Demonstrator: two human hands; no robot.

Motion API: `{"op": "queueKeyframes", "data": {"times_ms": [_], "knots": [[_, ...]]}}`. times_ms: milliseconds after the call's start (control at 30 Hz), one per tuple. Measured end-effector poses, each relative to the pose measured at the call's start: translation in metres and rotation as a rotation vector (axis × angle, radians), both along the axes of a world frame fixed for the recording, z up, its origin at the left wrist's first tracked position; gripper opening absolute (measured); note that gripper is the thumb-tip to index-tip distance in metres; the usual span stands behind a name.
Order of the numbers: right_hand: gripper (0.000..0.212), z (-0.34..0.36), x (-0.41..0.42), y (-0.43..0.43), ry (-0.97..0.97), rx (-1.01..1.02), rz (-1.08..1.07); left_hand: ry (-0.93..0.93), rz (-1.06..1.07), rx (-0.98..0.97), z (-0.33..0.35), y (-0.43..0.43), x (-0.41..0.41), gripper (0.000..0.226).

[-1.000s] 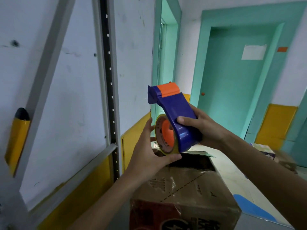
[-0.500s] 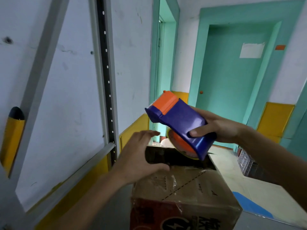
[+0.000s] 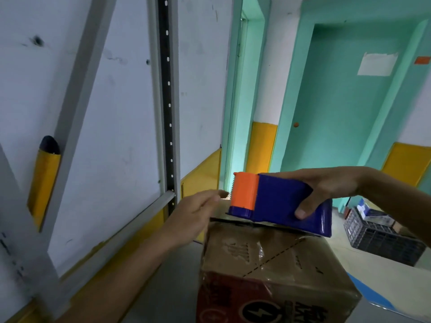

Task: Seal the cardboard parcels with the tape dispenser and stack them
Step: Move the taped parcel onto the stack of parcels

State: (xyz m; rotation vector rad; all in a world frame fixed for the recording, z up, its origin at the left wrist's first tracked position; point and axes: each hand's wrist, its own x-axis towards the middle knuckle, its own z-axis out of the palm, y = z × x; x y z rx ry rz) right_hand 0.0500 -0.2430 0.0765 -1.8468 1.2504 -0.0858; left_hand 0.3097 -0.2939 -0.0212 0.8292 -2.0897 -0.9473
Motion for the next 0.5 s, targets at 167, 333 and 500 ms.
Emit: {"op": "queueKeyframes", "data": {"times_ms": [167, 333, 500], "knots": [[0.077, 0.005, 0.010, -0.005, 0.010, -0.015, 0.025, 0.433, -0.159, 0.577, 0.020, 0.004, 0.003, 0.029], [0.076, 0.013, 0.018, -0.007, 0.030, -0.056, 0.042, 0.423, -0.112, 0.643, 0.025, -0.002, 0.003, 0.032], [0.076, 0.025, 0.024, -0.008, 0.044, -0.073, 0.066, 0.473, -0.220, 0.800, 0.034, -0.008, 0.004, 0.031]]}}
